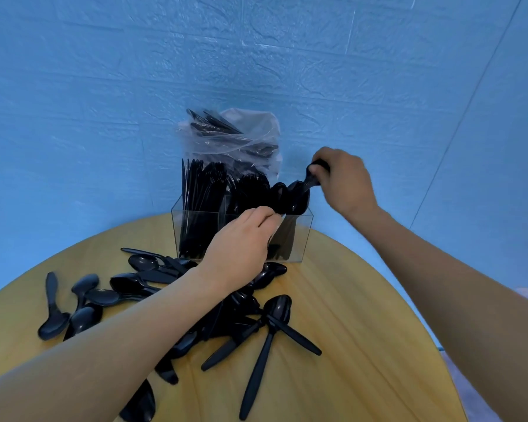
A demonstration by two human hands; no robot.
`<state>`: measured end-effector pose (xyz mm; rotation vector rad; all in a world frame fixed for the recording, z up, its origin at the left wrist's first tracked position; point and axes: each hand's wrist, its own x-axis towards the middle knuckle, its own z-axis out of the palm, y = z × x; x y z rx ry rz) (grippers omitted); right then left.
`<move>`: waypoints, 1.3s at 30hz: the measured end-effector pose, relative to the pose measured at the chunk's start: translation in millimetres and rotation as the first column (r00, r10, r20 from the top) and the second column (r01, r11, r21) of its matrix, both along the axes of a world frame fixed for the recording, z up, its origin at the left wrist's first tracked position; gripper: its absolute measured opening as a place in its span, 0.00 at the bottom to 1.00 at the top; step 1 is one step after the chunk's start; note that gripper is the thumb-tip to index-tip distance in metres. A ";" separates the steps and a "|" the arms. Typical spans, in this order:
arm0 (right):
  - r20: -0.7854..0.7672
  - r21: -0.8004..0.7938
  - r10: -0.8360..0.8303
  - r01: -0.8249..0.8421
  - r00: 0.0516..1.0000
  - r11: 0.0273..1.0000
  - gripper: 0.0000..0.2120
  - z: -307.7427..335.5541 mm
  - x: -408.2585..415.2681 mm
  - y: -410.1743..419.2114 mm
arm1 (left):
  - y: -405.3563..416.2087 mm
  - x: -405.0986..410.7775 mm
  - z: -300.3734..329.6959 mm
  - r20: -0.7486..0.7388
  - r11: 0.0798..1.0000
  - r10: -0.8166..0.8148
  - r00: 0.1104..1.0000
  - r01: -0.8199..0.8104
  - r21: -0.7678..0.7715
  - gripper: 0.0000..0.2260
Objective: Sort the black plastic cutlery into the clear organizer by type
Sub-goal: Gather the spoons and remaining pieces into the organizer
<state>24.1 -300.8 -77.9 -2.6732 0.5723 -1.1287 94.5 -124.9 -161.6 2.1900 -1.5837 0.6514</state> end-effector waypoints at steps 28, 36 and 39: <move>-0.416 0.483 0.131 0.097 0.900 0.870 0.28 -114.2 -88.7 130.6 | 116.7 -62.7 -25.3 -0.385 0.970 0.214 0.898 -0.148 0.195 0.23; -0.454 0.531 0.149 0.133 0.879 0.837 0.20 -105.3 -84.0 144.8 | 117.2 -74.5 -30.0 -0.457 0.983 0.181 0.871 -0.142 0.118 0.21; -0.474 0.539 0.104 0.194 0.874 0.820 0.18 -104.2 -88.0 139.2 | 116.4 -71.9 -31.2 -0.494 0.976 0.213 0.843 -0.211 0.062 0.21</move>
